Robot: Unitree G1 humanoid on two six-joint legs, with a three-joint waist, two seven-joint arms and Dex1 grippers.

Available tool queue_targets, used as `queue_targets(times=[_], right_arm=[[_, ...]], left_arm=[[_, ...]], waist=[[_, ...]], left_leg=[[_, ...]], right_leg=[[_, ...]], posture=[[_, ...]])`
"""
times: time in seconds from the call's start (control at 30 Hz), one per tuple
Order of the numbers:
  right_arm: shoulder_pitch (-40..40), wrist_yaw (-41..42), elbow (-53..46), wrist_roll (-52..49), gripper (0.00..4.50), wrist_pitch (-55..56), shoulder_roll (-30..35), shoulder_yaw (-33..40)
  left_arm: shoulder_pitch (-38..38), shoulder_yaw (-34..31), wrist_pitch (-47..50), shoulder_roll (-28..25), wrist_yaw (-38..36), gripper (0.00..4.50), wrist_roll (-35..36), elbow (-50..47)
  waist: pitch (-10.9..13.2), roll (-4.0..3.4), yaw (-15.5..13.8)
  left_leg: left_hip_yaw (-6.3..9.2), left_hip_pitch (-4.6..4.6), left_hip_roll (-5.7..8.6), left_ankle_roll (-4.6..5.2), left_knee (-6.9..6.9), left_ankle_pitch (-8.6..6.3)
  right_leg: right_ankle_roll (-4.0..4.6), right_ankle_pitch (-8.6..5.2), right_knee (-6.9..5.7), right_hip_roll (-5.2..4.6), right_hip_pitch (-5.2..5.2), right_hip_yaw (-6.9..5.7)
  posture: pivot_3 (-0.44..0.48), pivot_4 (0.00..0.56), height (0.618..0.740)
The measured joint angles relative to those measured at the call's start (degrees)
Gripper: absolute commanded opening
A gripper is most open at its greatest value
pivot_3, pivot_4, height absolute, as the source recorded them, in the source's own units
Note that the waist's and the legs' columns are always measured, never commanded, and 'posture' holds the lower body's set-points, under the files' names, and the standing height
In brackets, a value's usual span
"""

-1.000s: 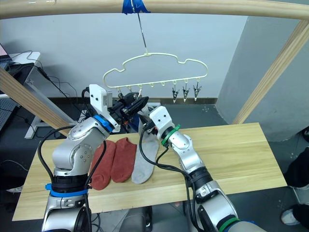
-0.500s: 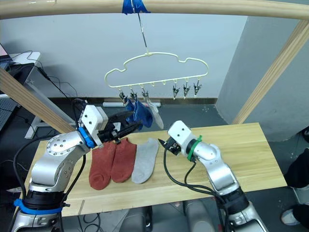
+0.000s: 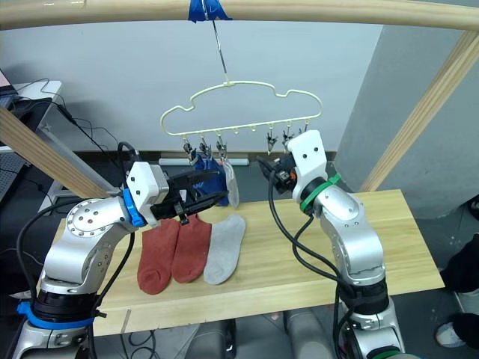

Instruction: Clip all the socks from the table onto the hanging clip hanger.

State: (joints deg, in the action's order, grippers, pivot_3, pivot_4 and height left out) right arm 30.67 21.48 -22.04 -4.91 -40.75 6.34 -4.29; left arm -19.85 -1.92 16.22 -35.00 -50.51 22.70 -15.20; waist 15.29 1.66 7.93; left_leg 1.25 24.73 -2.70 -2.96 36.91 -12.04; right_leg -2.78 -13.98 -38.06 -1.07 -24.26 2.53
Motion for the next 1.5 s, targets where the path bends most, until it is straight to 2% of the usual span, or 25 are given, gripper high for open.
queue_targets(times=[0.37,0.67,1.47,1.5], right_arm=[[5.6,-4.1,9.1,-0.7,2.45,0.0,0.0,0.2],[7.9,-4.3,13.6,-0.9,2.45,1.8,-0.1,0.1],[11.4,-4.8,20.3,-1.0,2.45,6.1,-4.8,-0.2],[11.4,-5.0,20.3,-1.0,2.26,6.2,-4.9,-0.2]], left_arm=[[0.0,0.5,0.2,0.5,0.5,2.46,-0.3,0.0],[-0.1,1.6,0.2,1.2,1.1,2.46,-0.6,0.0],[2.1,1.6,-0.1,1.7,2.2,2.46,-1.4,0.0],[2.1,1.6,-0.1,1.7,2.3,2.46,-1.4,0.0]], waist=[[0.0,0.0,0.0],[0.0,0.0,0.0],[0.0,-0.01,0.0],[0.0,-0.01,0.0]], left_leg=[[0.0,0.0,0.0,0.01,0.02,0.0],[0.0,0.0,0.0,0.01,0.02,0.01],[0.01,0.0,-0.01,0.01,0.02,0.01],[0.01,0.0,-0.01,0.01,0.02,0.01]], right_leg=[[0.01,0.01,-0.04,0.0,0.0,0.0],[0.03,0.02,-0.06,0.0,0.0,-0.01],[0.04,0.03,-0.08,0.0,-0.01,-0.01],[0.04,0.03,-0.09,0.0,-0.01,-0.01]], posture=[[-0.172,0.216,0.74],[-0.171,0.215,0.74],[-0.157,0.217,0.74],[-0.158,0.218,0.74]])
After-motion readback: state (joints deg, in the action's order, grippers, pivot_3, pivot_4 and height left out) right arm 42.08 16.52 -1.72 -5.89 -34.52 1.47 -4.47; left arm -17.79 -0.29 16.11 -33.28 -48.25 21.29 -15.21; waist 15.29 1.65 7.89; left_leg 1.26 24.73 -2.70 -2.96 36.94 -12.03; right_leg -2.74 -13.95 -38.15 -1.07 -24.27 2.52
